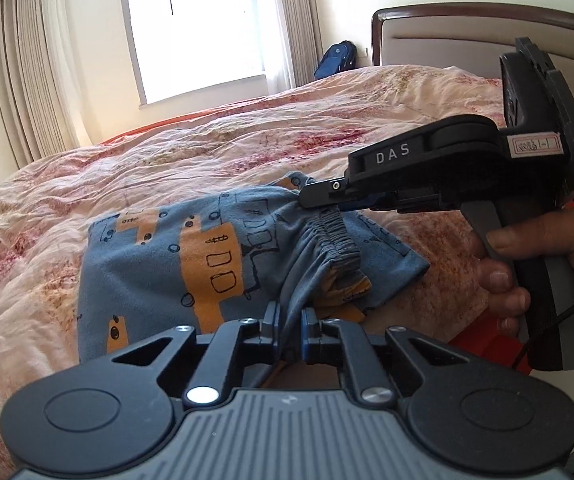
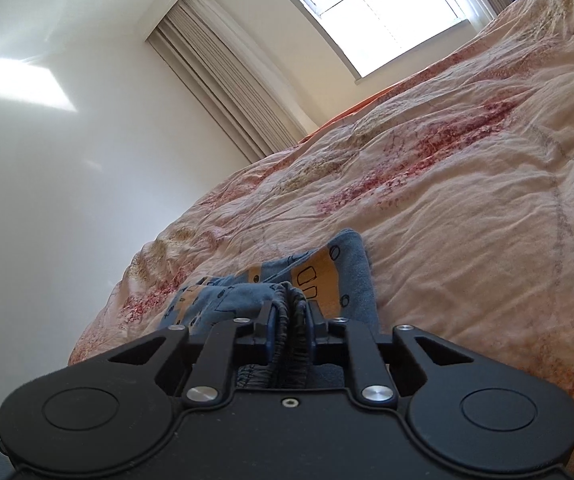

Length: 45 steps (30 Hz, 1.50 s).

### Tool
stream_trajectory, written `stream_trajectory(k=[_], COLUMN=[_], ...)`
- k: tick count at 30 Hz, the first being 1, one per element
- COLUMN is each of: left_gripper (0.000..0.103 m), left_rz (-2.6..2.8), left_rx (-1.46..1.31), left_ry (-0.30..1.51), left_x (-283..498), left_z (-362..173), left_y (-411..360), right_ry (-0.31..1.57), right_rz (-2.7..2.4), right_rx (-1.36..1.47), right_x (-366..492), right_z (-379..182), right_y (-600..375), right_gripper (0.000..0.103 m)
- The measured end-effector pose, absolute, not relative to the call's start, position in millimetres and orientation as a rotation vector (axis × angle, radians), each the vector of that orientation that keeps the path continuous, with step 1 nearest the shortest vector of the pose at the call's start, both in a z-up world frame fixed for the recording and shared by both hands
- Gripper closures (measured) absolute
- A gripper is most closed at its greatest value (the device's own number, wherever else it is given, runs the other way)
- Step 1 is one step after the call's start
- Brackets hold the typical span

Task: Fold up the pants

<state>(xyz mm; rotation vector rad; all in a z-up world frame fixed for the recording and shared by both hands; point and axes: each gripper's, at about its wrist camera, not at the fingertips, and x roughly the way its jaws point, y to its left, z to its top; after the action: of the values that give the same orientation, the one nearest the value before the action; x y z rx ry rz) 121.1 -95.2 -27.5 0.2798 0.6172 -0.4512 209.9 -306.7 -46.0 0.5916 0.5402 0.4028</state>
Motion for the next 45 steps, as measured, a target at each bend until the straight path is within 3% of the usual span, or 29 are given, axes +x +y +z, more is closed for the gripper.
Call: stream_trajectory(k=[7, 15, 17, 19, 20, 21, 23, 24, 25, 26, 31, 36, 40, 45], left_gripper=[0.096, 0.097, 0.096, 0.087, 0.071, 0.045, 0.024, 0.016, 0.012, 0.004, 0.001, 0.000, 0.000, 0.000], left_rz=[-0.488, -0.533, -0.536, -0.546, -0.551, -0.543, -0.498, -0.467, -0.433, -0.399, -0.133, 0.045, 0.023, -0.009], left_rx=[0.200, 0.191, 0.187, 0.159, 0.144, 0.124, 0.084, 0.065, 0.050, 0.040, 0.003, -0.043, -0.058, -0.100], left_ry=[0.624, 0.688, 0.681, 0.663, 0.658, 0.651, 0.624, 0.607, 0.591, 0.576, 0.565, 0.689, 0.664, 0.665], left_x=[129, 134, 132, 130, 129, 128, 125, 126, 128, 129, 159, 191, 180, 171], left_z=[-7, -25, -23, -17, -14, -10, -3, 2, 4, 6, 7, -23, -37, -42], left_y=[-91, -105, -103, -97, -93, -89, -77, -72, -67, -62, -42, -23, -16, -8], right_ry=[0.444, 0.511, 0.514, 0.509, 0.506, 0.503, 0.498, 0.497, 0.490, 0.479, 0.437, 0.477, 0.498, 0.492], right_rz=[0.382, 0.278, 0.277, 0.272, 0.263, 0.254, 0.222, 0.202, 0.176, 0.163, 0.189, 0.213, 0.160, 0.175], right_rx=[0.549, 0.551, 0.533, 0.507, 0.494, 0.482, 0.437, 0.406, 0.353, 0.316, 0.176, 0.043, -0.082, 0.028], right_x=[202, 206, 205, 202, 201, 201, 199, 198, 196, 194, 189, 191, 182, 166], right_z=[-21, -38, -38, -36, -35, -34, -32, -30, -28, -26, -19, -29, -47, -54], right_y=[-309, -319, -318, -316, -315, -315, -313, -311, -307, -304, -280, -249, -248, -274], right_gripper=[0.089, 0.089, 0.083, 0.077, 0.076, 0.074, 0.052, 0.043, 0.025, 0.016, 0.001, 0.001, 0.001, 0.001])
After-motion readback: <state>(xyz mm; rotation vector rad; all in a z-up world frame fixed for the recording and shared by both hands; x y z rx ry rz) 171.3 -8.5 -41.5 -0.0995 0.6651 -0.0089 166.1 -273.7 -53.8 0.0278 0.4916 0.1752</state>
